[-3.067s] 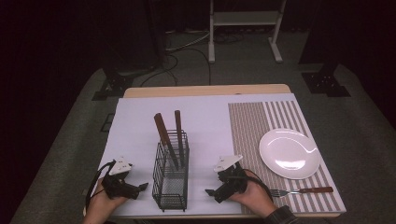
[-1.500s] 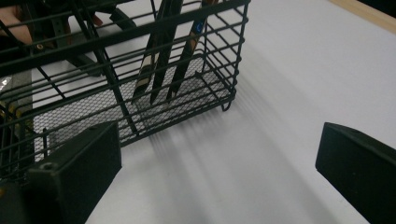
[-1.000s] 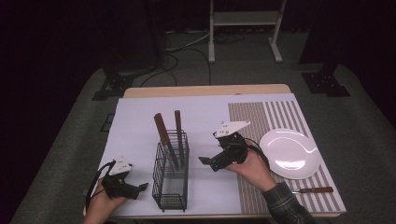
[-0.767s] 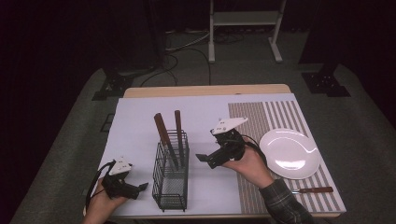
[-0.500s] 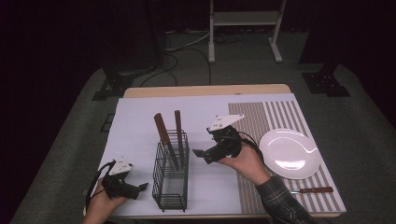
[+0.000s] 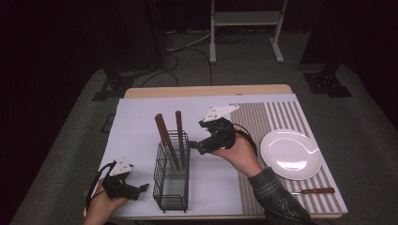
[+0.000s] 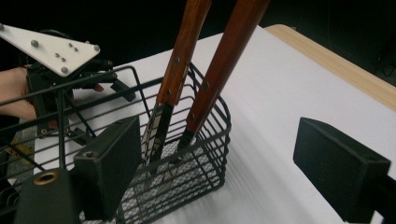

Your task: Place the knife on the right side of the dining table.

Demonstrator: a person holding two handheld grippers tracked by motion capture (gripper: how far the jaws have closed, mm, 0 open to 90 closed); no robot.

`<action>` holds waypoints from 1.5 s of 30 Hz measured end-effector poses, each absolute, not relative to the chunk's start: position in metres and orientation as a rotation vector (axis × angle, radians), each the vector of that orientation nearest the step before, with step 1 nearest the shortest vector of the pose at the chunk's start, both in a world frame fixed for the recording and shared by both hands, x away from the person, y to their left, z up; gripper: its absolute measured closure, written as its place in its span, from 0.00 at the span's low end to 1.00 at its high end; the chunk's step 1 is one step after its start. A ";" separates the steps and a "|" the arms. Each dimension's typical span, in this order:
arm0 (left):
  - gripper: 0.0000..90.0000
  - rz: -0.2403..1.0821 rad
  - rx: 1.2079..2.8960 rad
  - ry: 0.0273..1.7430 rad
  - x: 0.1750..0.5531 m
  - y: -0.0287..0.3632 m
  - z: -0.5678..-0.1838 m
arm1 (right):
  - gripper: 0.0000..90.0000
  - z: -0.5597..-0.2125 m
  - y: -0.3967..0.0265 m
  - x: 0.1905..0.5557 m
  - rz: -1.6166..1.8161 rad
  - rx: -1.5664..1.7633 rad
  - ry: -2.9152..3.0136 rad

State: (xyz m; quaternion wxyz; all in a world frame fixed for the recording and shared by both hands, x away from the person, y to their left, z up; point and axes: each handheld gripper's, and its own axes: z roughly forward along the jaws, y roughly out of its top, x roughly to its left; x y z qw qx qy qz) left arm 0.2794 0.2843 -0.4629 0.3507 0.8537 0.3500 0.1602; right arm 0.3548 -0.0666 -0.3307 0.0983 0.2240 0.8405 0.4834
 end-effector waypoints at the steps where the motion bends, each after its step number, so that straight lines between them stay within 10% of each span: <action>1: 0.00 0.415 2.211 0.906 0.279 0.284 -0.463 | 0.16 -0.330 -0.066 0.356 1.432 0.661 2.486; 24: 0.00 0.414 2.211 0.906 0.279 0.284 -0.463 | 0.28 -0.311 -0.041 0.386 1.537 0.663 2.435; 45: 0.00 0.415 2.211 0.906 0.279 0.284 -0.463 | 0.72 -0.310 -0.025 0.397 1.563 0.658 2.427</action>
